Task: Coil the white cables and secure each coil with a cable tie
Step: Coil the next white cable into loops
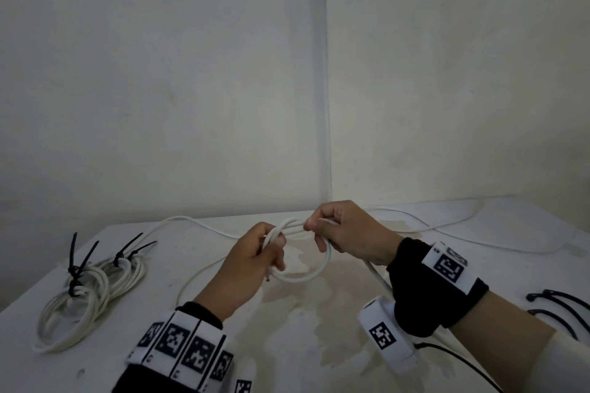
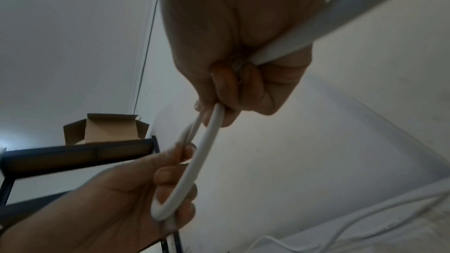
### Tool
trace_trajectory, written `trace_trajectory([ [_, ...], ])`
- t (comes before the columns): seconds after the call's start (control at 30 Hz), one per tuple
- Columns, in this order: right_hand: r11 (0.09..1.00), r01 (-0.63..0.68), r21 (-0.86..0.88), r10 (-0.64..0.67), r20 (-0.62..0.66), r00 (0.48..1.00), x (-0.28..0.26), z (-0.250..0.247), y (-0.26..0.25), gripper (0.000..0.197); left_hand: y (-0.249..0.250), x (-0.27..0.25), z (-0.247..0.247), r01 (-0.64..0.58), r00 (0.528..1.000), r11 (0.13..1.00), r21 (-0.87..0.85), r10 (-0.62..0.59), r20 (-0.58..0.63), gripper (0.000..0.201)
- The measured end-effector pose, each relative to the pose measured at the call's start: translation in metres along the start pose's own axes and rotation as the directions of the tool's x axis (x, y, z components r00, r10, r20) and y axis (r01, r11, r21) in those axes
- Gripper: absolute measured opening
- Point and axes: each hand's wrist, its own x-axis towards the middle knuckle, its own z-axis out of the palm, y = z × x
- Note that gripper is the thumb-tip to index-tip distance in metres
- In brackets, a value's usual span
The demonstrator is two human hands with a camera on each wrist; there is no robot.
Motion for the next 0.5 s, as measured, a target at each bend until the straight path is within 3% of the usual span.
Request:
trace_trajectory([
  [0.13,1.000,0.021,-0.010,-0.021,-0.026,0.999,0.001,-0.002,0.003,0.021,0.001,0.000,-0.005,0.024,0.999,0.993,0.112,-0.028,0.035,0.033],
  [0.33,0.998,0.021,-0.060,-0.022,-0.013,1.000,0.001,0.000,0.009,0.027,0.003,-0.004,-0.010,-0.054,0.998,0.898,0.436,0.033,0.057,0.035],
  [0.5,0.995,0.075,-0.066,-0.079,-0.071,0.994,0.014,0.004,0.005,0.024,0.002,-0.002,-0.007,-0.078,0.995,0.941,0.328,0.094,-0.033,0.036],
])
